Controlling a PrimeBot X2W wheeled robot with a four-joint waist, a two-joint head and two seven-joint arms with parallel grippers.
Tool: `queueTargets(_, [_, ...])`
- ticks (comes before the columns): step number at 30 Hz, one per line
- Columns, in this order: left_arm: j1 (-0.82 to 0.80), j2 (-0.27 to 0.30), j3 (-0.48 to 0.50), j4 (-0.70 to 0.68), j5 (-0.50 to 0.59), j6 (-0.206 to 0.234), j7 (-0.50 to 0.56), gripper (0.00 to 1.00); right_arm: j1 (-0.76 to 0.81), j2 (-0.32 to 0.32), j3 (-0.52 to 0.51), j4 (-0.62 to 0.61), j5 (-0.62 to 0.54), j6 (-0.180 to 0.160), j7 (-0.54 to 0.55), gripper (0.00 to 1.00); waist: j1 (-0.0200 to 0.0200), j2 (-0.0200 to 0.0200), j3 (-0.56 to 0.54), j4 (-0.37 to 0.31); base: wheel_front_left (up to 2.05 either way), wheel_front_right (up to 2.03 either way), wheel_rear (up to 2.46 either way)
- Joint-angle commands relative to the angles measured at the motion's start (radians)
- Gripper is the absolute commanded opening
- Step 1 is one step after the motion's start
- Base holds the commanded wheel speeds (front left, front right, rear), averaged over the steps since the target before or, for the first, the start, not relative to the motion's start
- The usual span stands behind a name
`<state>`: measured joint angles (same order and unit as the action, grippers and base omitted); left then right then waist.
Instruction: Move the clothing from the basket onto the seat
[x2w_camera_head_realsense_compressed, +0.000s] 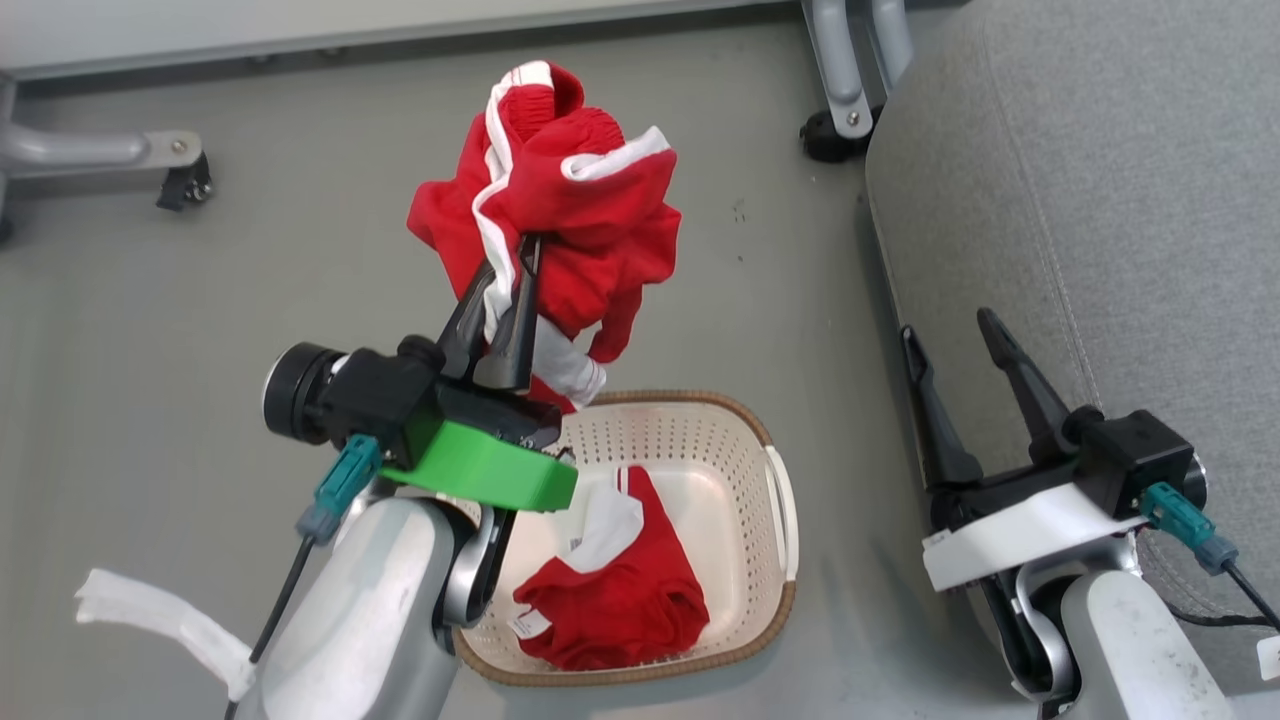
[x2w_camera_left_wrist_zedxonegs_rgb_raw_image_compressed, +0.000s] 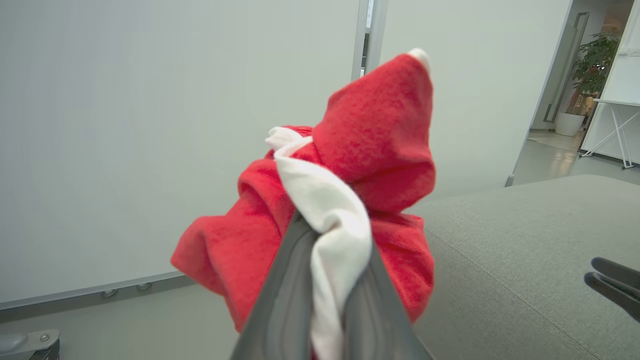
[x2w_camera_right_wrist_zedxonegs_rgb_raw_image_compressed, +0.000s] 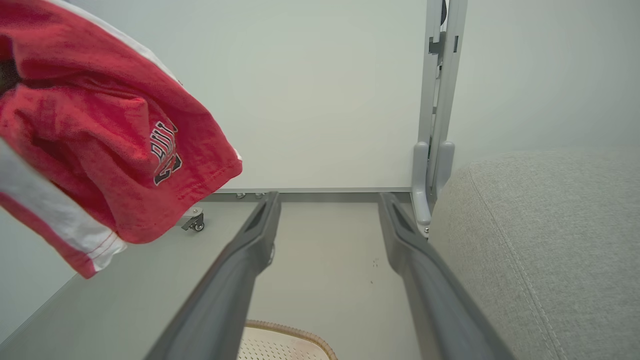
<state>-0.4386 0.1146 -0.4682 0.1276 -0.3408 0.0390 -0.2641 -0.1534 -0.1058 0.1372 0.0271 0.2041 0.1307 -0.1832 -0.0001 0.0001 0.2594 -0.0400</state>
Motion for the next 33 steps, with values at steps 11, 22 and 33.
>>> queueTargets(11, [0.148, -0.001, 0.021, -0.126, 0.027, -0.037, 0.000, 0.00, 0.094, 0.004, 0.025, -0.027, -0.002, 0.000, 0.048, 1.00, 0.0001, -0.0001, -0.136, 0.014, 0.00, 0.00, 0.00])
queueTargets(22, [0.228, -0.004, 0.017, -0.161, 0.025, -0.048, 0.000, 0.00, 0.150, 0.011, 0.043, -0.043, 0.006, 0.000, 0.072, 1.00, 0.0001, -0.0001, -0.184, 0.013, 0.00, 0.00, 0.00])
queueTargets(33, [0.246, 0.001, 0.017, -0.174, 0.026, -0.054, 0.000, 0.00, 0.165, 0.012, 0.053, -0.052, 0.011, 0.000, 0.082, 1.00, 0.0001, -0.0001, -0.194, 0.011, 0.00, 0.00, 0.00])
